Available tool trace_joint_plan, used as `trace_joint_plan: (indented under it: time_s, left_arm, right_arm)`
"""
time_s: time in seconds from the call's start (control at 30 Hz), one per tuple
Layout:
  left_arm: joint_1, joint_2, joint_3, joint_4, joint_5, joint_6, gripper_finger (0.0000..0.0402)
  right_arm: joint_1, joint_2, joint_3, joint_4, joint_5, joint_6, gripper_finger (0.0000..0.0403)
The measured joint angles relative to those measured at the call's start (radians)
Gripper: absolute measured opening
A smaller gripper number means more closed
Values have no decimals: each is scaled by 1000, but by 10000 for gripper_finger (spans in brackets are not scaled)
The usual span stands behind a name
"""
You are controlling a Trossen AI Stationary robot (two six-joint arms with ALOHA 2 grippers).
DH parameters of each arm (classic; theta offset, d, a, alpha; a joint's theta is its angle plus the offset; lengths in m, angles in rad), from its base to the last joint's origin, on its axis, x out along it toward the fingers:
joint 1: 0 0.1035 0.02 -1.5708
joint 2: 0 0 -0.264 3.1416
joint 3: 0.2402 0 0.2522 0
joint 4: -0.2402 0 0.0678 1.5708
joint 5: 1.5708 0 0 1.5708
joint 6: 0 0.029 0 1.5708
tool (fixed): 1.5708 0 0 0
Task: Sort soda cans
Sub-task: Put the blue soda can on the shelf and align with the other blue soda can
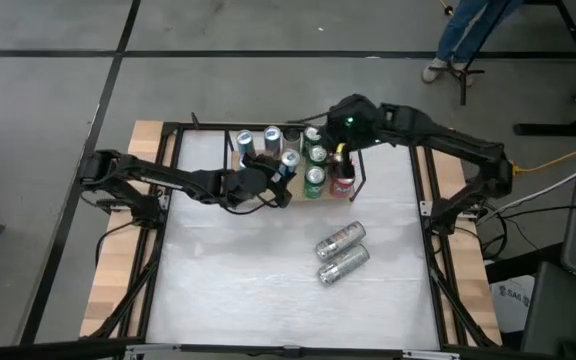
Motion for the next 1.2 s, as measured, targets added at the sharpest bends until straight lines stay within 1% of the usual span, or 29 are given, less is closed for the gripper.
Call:
trace_joint_plan:
  time_s: [0.1,0.2,0.27,0.33,0.4,0.57,0.67,0.77,0.93,1.07,1.2]
  left_arm:
    - [0,-73,0,-10,8,42,208]
    - [0,-131,-18,-8,5,47,208]
    - [0,-153,-57,-9,2,40,208]
    - [-1,-162,-116,30,6,13,208]
    - [-7,-161,-192,117,12,-7,208]
    - [-14,-134,-369,448,40,-7,208]
    - [-12,-109,-436,554,51,-7,208]
    - [-12,-79,-460,591,53,-8,208]
    - [-13,-14,-456,610,56,-7,208]
    - [-10,41,-454,658,50,-9,208]
    - [-8,89,-454,681,38,-11,208]
  right_arm:
    - [-9,-31,-26,-1,-28,1,392]
    - [-26,-55,-68,3,-101,1,392]
    - [-41,-64,-101,20,-167,2,392]
    - [-51,-67,-134,41,-214,2,392]
    - [-51,-67,-161,85,-239,2,392]
    - [-49,-67,-229,233,-268,3,392]
    - [-49,-67,-262,330,-288,13,392]
    - [-49,-67,-304,444,-293,37,392]
    - [-49,-67,-357,579,-305,61,392]
    - [-49,-65,-382,622,-307,62,392]
    - [-49,-51,-386,625,-306,64,392]
